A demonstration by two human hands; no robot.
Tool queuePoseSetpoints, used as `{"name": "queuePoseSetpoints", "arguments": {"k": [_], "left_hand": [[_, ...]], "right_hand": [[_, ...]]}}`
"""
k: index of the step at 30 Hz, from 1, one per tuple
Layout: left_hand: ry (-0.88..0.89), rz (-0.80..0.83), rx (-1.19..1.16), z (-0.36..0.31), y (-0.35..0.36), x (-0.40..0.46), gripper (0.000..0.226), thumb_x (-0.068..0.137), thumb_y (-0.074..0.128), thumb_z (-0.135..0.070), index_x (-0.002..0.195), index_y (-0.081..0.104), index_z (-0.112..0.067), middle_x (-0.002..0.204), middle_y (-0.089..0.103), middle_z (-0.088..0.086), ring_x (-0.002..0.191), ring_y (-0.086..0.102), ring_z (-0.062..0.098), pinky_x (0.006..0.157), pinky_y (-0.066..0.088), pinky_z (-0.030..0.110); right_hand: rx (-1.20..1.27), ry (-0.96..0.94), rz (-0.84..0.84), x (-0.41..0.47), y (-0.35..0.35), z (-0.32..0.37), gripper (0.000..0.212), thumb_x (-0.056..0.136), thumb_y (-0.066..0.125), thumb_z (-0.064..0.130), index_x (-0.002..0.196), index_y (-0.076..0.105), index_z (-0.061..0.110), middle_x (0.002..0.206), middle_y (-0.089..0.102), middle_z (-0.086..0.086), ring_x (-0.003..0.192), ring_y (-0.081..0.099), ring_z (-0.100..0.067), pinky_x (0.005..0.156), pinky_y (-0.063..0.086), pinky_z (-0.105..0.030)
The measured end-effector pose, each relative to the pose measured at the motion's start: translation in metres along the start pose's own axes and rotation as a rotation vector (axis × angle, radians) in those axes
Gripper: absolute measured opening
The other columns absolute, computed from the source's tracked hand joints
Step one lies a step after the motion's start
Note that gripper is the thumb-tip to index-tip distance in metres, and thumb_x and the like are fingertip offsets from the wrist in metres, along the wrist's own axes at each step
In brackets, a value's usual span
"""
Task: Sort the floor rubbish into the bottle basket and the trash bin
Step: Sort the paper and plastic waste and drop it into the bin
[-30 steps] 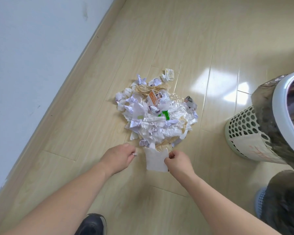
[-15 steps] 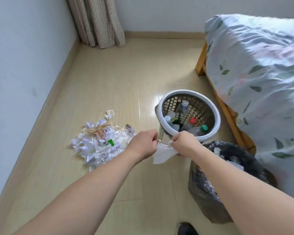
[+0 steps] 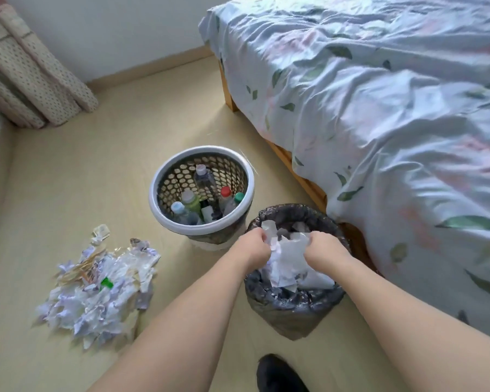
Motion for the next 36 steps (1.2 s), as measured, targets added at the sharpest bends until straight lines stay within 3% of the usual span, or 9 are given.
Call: {"name": "queuePoseSetpoints", "arguments": {"k": [3,9,12,15,21,26,29,33,36], "left_hand": [[0.01,0.051,0.105,0.002,0.008,0.006,0.033,0.089,0.038,-0.012,0.118,0.055,-0.014,0.113,0.06,0.005,0.092,0.058,0.022,0.075,0.05,0.034],[-0.032,-0.019,0.135,0.042,-0.036,-0.011,0.033,0.09,0.042,-0.014,0.116,0.061,-0.019,0.116,0.062,0.0,0.106,0.059,0.02,0.091,0.05,0.033],[-0.075,-0.057,0.13,0.08,-0.063,-0.031,0.031,0.089,0.042,-0.013,0.112,0.063,-0.018,0.113,0.063,0.001,0.104,0.06,0.019,0.091,0.051,0.034],[-0.142,-0.091,0.092,0.135,-0.088,-0.056,0.03,0.087,0.041,-0.01,0.106,0.064,-0.015,0.109,0.066,0.004,0.1,0.062,0.023,0.087,0.051,0.032],[-0.288,-0.087,0.033,0.261,-0.108,-0.1,0.025,0.091,0.043,-0.012,0.105,0.064,-0.013,0.102,0.064,0.004,0.092,0.059,0.021,0.072,0.044,0.027],[-0.429,-0.057,0.043,0.386,-0.101,-0.121,0.019,0.088,0.045,-0.013,0.095,0.063,-0.013,0.104,0.066,0.007,0.096,0.061,0.024,0.071,0.043,0.028],[-0.443,-0.046,0.001,0.437,-0.076,-0.118,0.009,0.09,0.048,-0.016,0.085,0.054,-0.018,0.098,0.063,0.006,0.088,0.056,0.023,0.067,0.037,0.027],[-0.446,-0.069,-0.069,0.475,-0.039,-0.1,0.029,0.093,0.044,-0.017,0.118,0.057,-0.023,0.126,0.062,0.003,0.112,0.057,0.026,0.087,0.046,0.03],[-0.38,-0.227,-0.002,0.485,-0.042,-0.085,0.027,0.091,0.044,-0.021,0.118,0.047,-0.027,0.121,0.058,0.0,0.103,0.058,0.028,0.076,0.046,0.034]], "right_hand": [[-0.007,-0.025,0.018,0.002,0.01,-0.007,0.061,0.087,0.042,0.009,0.146,0.036,0.021,0.143,0.042,-0.012,0.127,0.044,-0.034,0.105,0.042,-0.045],[-0.274,-0.284,-0.223,-0.02,0.003,0.041,0.063,0.092,0.042,0.014,0.151,0.022,0.02,0.159,0.018,-0.003,0.146,0.012,-0.026,0.118,0.014,-0.044],[-0.249,-0.424,-0.241,-0.038,0.02,0.084,0.052,0.091,0.047,0.019,0.142,0.037,0.02,0.149,0.034,-0.001,0.139,0.026,-0.024,0.113,0.024,-0.04],[-0.221,-0.51,-0.088,-0.054,0.061,0.132,0.048,0.088,0.048,0.018,0.136,0.045,0.019,0.138,0.046,-0.002,0.127,0.041,-0.026,0.105,0.036,-0.04],[-0.306,-0.605,0.284,-0.076,0.168,0.214,0.046,0.092,0.045,0.018,0.138,0.045,0.017,0.136,0.046,-0.006,0.128,0.044,-0.025,0.104,0.039,-0.034],[-0.498,-0.653,0.492,-0.092,0.253,0.281,0.04,0.091,0.046,0.016,0.131,0.052,0.015,0.128,0.056,-0.006,0.115,0.055,-0.026,0.091,0.047,-0.032],[-0.644,-0.624,0.528,-0.083,0.304,0.296,0.038,0.093,0.044,0.012,0.13,0.052,0.008,0.128,0.057,-0.011,0.115,0.056,-0.028,0.092,0.047,-0.032],[-0.688,-0.522,0.518,-0.062,0.358,0.277,0.04,0.093,0.045,0.016,0.133,0.043,0.009,0.125,0.056,-0.01,0.111,0.056,-0.029,0.088,0.046,-0.033],[-0.503,-0.404,0.511,-0.049,0.397,0.259,0.037,0.094,0.046,0.018,0.129,0.038,0.01,0.117,0.056,-0.008,0.091,0.054,-0.027,0.075,0.045,-0.031]]}}
Point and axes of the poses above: each hand's wrist, its own x-axis towards the middle knuckle, its own y-axis out of the palm, z = x × y, the point moved 7 cm from there along x, towards the middle knuckle
